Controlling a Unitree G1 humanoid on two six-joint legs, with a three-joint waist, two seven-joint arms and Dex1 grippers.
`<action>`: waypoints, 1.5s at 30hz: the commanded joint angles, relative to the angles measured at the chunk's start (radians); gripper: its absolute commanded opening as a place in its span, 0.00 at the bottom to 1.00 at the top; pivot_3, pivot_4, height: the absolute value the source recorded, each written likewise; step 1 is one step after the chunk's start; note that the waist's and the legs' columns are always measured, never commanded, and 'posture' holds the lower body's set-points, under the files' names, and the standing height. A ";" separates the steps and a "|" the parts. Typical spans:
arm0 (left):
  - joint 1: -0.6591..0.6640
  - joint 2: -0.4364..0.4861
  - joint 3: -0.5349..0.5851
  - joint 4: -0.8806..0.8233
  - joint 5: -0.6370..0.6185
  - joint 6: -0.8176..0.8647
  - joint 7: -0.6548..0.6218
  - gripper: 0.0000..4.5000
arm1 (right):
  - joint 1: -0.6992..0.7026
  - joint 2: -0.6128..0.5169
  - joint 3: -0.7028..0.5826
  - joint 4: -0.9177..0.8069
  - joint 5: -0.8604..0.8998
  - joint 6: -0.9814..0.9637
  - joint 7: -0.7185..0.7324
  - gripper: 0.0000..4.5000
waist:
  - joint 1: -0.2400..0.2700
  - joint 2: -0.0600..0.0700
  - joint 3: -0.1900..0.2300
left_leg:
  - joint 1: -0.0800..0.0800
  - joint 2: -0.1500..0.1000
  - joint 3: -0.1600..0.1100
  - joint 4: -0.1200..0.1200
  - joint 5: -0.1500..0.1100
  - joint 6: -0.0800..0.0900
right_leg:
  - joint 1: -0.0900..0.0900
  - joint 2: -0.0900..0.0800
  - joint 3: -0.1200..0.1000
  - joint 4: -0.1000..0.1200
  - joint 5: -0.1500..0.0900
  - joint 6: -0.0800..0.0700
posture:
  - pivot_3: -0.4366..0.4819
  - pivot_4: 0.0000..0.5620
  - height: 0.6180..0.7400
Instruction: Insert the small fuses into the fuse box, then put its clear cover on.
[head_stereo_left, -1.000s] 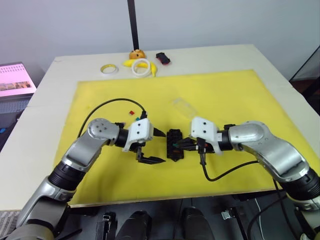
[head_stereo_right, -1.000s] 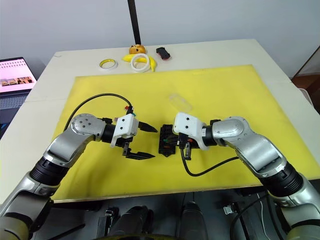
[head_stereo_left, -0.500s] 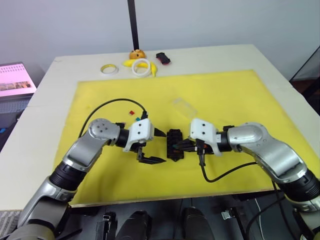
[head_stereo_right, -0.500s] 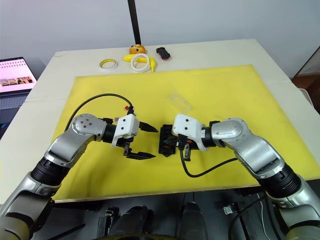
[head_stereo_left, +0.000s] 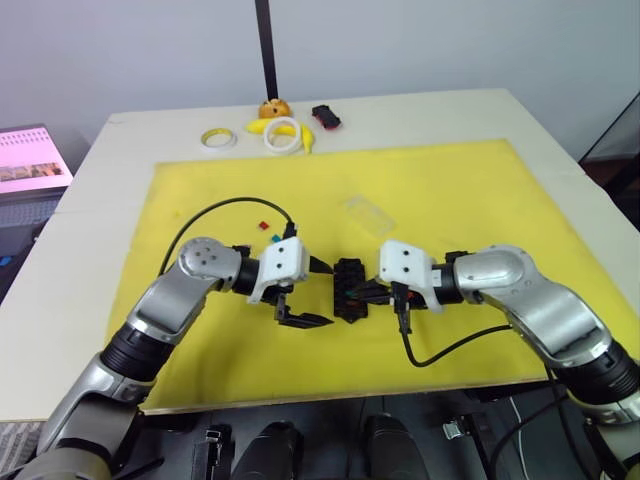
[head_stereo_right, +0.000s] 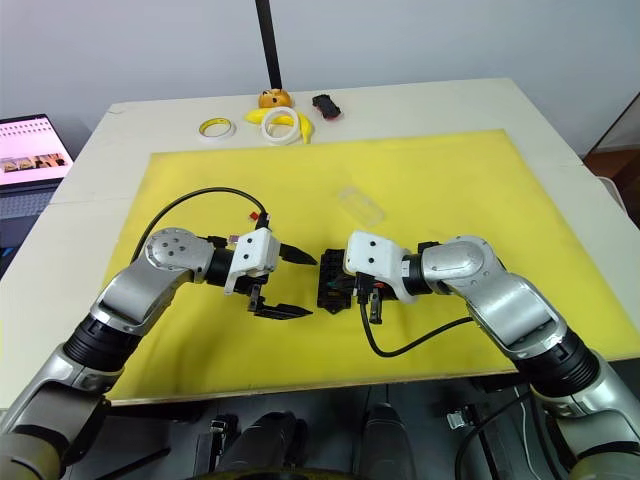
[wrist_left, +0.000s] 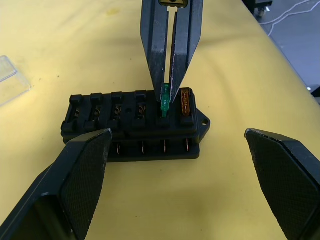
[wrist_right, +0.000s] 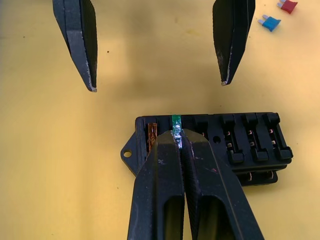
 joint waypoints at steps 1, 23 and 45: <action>-0.014 -0.001 0.019 -0.034 -0.004 0.004 0.006 1.00 | -0.012 0.007 -0.005 -0.008 -0.016 -0.018 0.012 0.00 | 0.000 0.000 0.000 | 0.000 0.000 0.000 0.000 0.000 0.000 | 0.000 0.000 0.000 0.000 0.000 0.000 | 0.48 0.27 1.00; -0.016 -0.002 0.023 -0.030 -0.006 0.008 0.015 1.00 | -0.059 0.021 -0.061 -0.002 -0.006 0.028 0.054 0.33 | 0.000 0.000 0.000 | 0.000 0.000 0.000 0.000 0.000 0.000 | 0.000 0.000 0.000 0.000 0.000 0.000 | 0.48 0.27 1.00; -0.025 -0.011 0.023 -0.018 -0.006 0.001 0.012 1.00 | 0.190 0.161 -0.222 0.036 0.098 -0.152 -0.008 0.01 | -0.002 0.000 0.000 | 0.000 0.000 0.000 0.000 0.000 0.000 | 0.001 0.000 0.000 0.000 0.000 0.000 | 0.48 0.27 1.00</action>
